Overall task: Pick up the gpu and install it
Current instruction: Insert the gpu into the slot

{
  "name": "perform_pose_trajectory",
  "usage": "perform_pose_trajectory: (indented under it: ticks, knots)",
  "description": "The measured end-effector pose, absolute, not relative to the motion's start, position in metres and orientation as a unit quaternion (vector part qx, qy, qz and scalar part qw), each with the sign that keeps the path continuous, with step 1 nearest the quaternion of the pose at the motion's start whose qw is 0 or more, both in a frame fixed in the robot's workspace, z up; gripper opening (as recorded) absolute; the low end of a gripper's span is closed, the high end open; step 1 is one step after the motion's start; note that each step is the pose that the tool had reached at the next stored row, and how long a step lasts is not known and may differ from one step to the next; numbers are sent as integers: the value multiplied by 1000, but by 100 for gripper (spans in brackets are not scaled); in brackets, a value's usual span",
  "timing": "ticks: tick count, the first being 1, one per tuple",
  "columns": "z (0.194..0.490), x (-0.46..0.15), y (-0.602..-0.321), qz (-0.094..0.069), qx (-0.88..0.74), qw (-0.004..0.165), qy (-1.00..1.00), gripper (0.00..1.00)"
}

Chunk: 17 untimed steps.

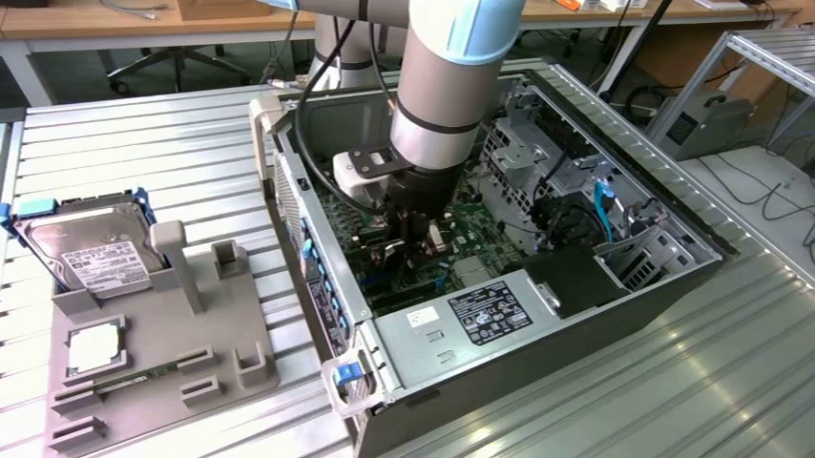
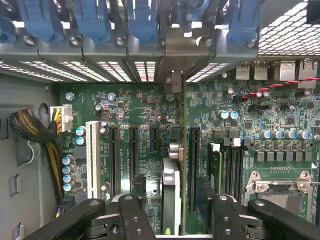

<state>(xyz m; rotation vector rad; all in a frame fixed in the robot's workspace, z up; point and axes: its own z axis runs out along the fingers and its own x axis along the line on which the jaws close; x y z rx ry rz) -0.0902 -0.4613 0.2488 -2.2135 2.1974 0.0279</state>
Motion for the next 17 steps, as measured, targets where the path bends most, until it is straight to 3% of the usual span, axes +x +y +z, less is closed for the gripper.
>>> perform_pose_trajectory:
  ticks: [17]
  knots:
    - [281, -90, -461, 9, -708, 11, 706, 53]
